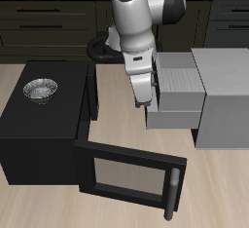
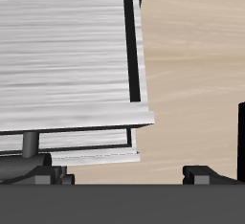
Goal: Close the top and middle drawer of the white cabinet
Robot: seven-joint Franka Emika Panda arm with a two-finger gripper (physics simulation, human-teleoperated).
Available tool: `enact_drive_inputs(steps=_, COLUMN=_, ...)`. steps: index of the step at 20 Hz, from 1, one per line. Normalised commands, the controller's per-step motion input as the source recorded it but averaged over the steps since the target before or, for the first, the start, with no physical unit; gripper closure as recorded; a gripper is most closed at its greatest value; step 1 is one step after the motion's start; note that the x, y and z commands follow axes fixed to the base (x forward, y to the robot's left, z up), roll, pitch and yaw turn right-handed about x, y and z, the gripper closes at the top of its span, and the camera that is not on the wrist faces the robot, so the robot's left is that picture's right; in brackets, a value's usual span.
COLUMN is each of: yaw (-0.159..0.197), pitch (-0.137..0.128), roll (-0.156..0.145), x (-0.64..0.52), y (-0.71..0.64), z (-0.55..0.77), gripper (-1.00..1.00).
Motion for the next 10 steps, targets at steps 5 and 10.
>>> enact_drive_inputs(steps=5, yaw=-0.015, pitch=-0.014, roll=0.013, x=0.03, y=0.13, z=-0.04, gripper=-1.0)
enact_drive_inputs(steps=10, yaw=-0.022, pitch=-0.029, roll=0.017, x=0.04, y=0.17, z=0.06, gripper=-1.0)
